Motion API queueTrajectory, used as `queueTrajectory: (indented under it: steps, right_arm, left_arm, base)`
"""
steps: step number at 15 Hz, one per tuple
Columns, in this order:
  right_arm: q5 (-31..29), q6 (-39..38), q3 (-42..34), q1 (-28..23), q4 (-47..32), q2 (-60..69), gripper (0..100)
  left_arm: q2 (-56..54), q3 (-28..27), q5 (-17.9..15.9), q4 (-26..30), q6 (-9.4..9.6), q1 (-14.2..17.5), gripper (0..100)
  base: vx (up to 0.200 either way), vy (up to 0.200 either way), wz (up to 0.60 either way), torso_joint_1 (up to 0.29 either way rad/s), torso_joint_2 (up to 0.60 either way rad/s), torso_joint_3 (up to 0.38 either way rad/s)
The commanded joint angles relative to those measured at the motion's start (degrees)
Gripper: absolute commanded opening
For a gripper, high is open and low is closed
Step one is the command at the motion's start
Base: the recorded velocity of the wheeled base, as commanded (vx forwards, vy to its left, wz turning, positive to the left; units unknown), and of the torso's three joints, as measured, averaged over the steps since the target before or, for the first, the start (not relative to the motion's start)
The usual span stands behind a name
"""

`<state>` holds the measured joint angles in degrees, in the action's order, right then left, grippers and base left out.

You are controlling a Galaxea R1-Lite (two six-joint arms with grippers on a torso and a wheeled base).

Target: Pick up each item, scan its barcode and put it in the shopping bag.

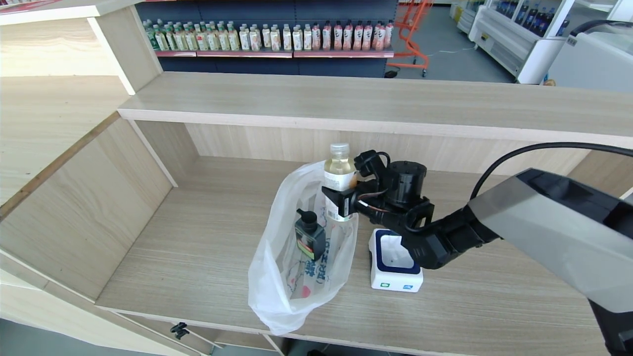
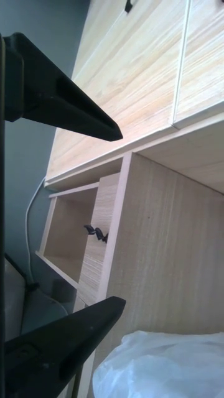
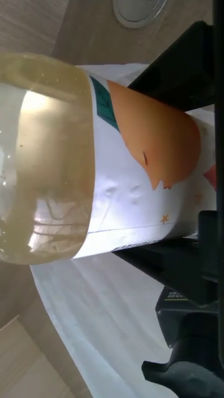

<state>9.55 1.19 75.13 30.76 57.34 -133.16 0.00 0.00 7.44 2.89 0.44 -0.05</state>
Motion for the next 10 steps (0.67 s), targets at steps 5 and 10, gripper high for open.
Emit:
queueTrajectory:
  steps: [5, 10]
  right_arm:
    - [2.58, 3.9, 8.54, 0.62, 0.22, -8.08, 0]
    - [2.67, 7.07, 11.18, 0.62, 2.51, -12.21, 0]
  left_arm:
    - [0.09, 0.0, 0.03, 0.01, 0.0, -0.04, 100]
    - [0.09, 0.0, 0.03, 0.01, 0.0, -0.04, 100]
  base:
    - [0.0, 0.0, 0.0, 0.0, 0.0, 0.0]
    - [0.0, 0.0, 0.0, 0.0, 0.0, 0.0]
